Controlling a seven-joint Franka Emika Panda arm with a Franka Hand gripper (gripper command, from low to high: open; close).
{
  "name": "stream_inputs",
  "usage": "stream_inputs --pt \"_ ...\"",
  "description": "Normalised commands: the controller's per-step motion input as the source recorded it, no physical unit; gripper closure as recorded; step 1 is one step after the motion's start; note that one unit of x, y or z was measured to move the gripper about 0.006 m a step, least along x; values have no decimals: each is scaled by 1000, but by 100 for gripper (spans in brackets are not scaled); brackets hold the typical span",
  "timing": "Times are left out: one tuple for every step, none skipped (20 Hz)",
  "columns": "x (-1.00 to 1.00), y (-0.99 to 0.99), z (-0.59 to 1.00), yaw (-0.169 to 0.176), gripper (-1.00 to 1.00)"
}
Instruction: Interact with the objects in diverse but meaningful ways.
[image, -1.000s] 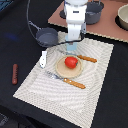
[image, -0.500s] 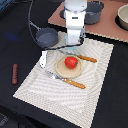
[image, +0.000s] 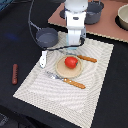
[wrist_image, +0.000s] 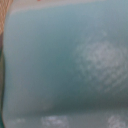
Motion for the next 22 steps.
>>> stream_inputs --pt "71 -720 1000 11 100" --pt "91 -729 1000 9 100" --pt "80 -780 971 13 100" --pt "57 -791 960 14 100" --pt "37 -791 940 12 100" --pt "23 -789 931 13 100" --pt "0 -794 909 9 100" --pt "0 -806 814 3 100" --pt "0 -837 686 0 100" --pt "0 -843 634 0 100" --pt "0 -860 580 0 100" --pt "0 -874 537 0 100" --pt "0 -900 460 0 100" --pt "0 -909 423 0 100" --pt "0 -920 340 0 100" --pt "0 -931 266 0 100" --pt "17 -940 166 0 100" --pt "31 -951 117 0 100" --pt "71 -949 63 0 100" --pt "114 -949 9 0 100" --pt "117 -949 0 1 100" --pt "129 -954 0 3 100"
